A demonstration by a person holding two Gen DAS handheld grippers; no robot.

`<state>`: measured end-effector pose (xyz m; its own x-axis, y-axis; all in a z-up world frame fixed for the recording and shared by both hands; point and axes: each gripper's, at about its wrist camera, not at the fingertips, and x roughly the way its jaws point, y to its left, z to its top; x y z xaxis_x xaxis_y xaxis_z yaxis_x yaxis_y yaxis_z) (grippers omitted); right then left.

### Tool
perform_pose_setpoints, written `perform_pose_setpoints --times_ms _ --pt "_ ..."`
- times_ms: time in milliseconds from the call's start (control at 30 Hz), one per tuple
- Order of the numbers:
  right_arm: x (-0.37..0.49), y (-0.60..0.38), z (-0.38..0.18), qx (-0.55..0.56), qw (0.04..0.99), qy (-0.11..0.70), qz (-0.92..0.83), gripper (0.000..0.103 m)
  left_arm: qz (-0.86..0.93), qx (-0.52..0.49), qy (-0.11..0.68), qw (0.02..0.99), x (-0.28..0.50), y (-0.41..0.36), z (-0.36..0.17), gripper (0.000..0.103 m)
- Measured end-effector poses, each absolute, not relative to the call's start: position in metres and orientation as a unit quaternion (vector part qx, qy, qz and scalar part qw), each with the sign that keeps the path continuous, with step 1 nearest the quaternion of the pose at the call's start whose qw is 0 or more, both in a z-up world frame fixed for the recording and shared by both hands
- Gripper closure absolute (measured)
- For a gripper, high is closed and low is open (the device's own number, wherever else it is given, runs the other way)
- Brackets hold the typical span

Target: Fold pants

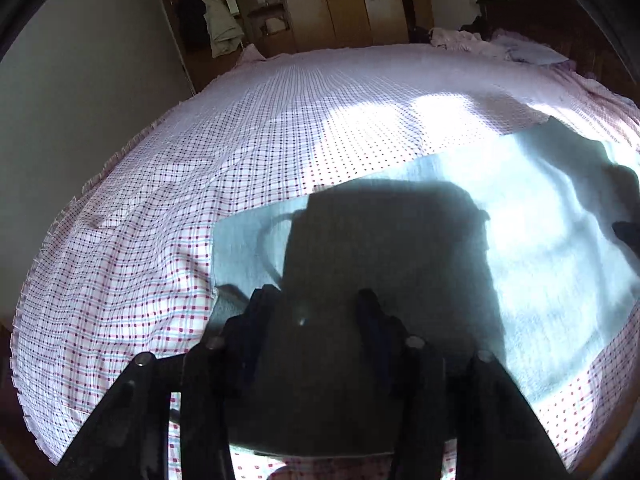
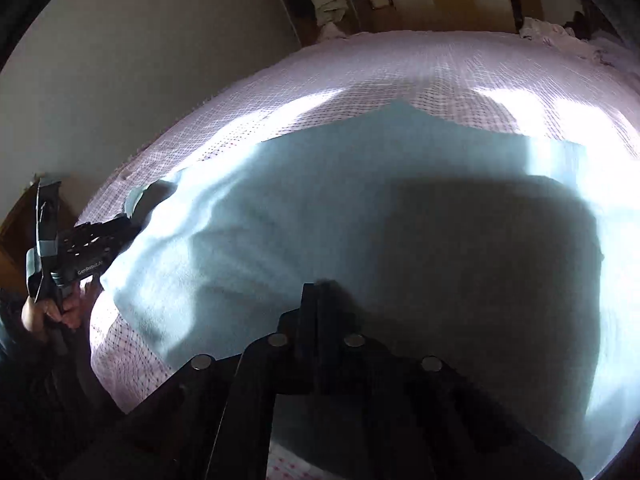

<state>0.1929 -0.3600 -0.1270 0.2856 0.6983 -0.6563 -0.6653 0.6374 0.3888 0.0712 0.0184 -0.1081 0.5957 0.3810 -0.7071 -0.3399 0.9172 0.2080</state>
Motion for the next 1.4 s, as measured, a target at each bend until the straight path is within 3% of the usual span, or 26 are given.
perform_pose_setpoints --times_ms 233,367,500,733,833,867,900,933,967,1000,1100,1400 --pt "0.189 -0.406 -0.099 0.046 0.843 0.387 0.372 0.103 0.124 -0.063 0.356 0.924 0.057 0.024 -0.077 0.054" --pt "0.224 -0.459 -0.114 0.109 0.867 0.422 0.241 0.103 0.134 -0.06 0.403 0.903 0.066 0.022 -0.101 0.055" --pt "0.231 -0.506 -0.127 0.114 0.881 0.425 0.173 0.103 0.14 -0.055 0.401 0.903 0.066 0.021 -0.099 0.055" --pt "0.227 -0.554 -0.119 0.169 0.898 0.384 0.13 0.103 0.15 -0.072 0.393 0.904 0.058 0.024 -0.092 0.055" --pt "0.212 -0.58 -0.108 0.207 0.912 0.329 0.127 0.103 0.153 -0.06 0.394 0.905 0.058 0.02 -0.092 0.054" --pt "0.205 -0.589 -0.105 0.228 0.914 0.311 0.127 0.094 0.154 -0.055 0.395 0.904 0.061 0.019 -0.093 0.054" --pt "0.199 -0.599 -0.105 0.263 0.908 0.297 0.135 0.07 0.154 -0.053 0.396 0.904 0.062 0.019 -0.093 0.053" --pt "0.197 -0.609 -0.108 0.309 0.893 0.293 0.146 0.055 0.155 -0.052 0.396 0.904 0.062 0.019 -0.094 0.053" --pt "0.198 -0.614 -0.113 0.35 0.876 0.296 0.152 0.028 0.155 -0.052 0.395 0.904 0.061 0.019 -0.094 0.053" --pt "0.199 -0.618 -0.122 0.386 0.856 0.31 0.148 0.021 0.155 -0.053 0.395 0.904 0.061 0.019 -0.094 0.053" --pt "0.199 -0.625 -0.154 0.464 0.801 0.343 0.16 0.021 0.155 -0.054 0.395 0.904 0.06 0.02 -0.094 0.053" --pt "0.234 -0.619 -0.15 0.46 0.815 0.303 0.182 0.021 0.157 -0.05 0.395 0.904 0.062 0.02 -0.094 0.053"
